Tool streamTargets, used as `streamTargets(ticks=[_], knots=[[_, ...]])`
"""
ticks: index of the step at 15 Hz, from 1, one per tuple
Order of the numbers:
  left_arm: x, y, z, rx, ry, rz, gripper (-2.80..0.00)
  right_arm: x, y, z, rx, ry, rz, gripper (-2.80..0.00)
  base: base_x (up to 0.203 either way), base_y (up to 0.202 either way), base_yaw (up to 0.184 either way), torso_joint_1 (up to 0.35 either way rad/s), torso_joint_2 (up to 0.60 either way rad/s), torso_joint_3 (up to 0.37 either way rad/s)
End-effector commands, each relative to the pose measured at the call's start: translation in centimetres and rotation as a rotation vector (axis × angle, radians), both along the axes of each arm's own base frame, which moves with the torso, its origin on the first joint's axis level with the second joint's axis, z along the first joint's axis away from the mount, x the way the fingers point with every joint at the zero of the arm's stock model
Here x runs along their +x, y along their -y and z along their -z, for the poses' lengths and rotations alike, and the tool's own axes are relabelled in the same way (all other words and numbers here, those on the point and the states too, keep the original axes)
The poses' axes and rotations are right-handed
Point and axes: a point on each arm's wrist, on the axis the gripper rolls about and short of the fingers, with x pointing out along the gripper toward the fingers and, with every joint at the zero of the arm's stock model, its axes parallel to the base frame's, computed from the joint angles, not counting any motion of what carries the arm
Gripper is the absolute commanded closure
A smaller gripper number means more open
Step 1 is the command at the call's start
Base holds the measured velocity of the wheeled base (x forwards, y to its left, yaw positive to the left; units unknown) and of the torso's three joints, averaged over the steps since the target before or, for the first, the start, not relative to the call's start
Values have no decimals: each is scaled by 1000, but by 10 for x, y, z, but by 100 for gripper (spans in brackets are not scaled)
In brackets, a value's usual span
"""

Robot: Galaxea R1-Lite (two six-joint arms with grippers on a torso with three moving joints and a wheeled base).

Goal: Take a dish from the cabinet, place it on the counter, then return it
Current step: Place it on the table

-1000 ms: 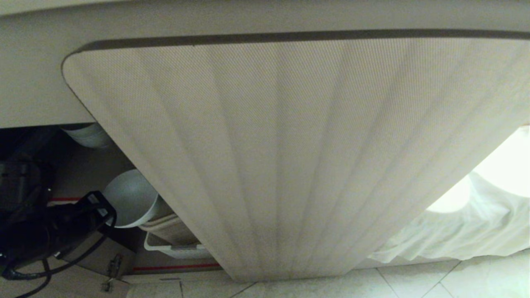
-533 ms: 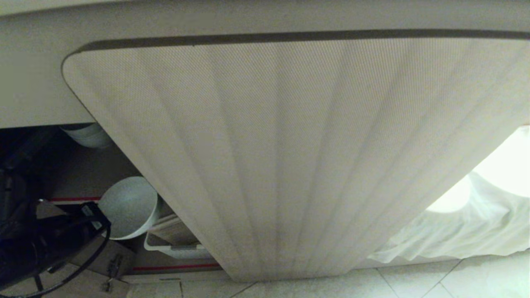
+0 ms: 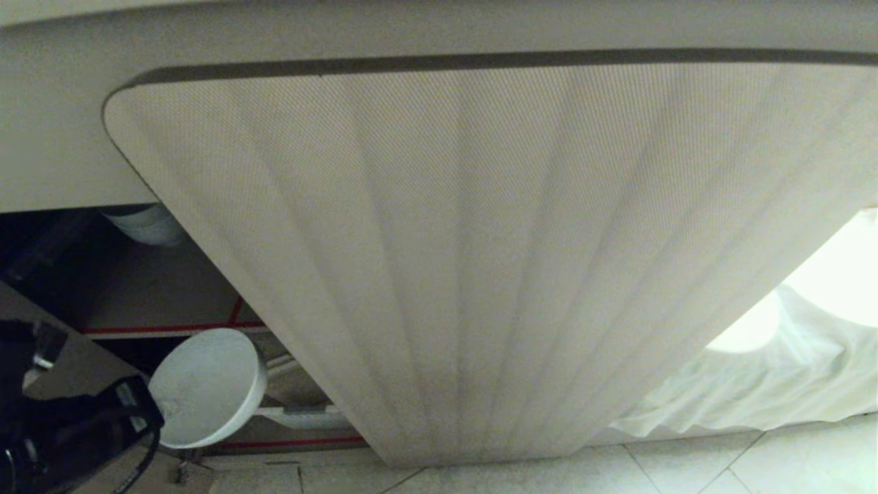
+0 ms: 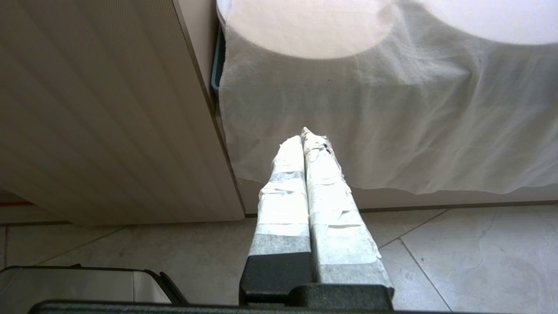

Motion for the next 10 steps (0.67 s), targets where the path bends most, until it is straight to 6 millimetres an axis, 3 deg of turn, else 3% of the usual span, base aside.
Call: streamTargets(ticks=[1, 10], knots=[[-14, 0, -6, -8, 34, 42, 0, 0, 0, 0, 0, 0, 0, 0, 0, 0, 0, 0, 0, 0], [-64, 0, -4, 14, -35, 243, 0, 0, 0, 0, 0, 0, 0, 0, 0, 0, 0, 0, 0, 0]])
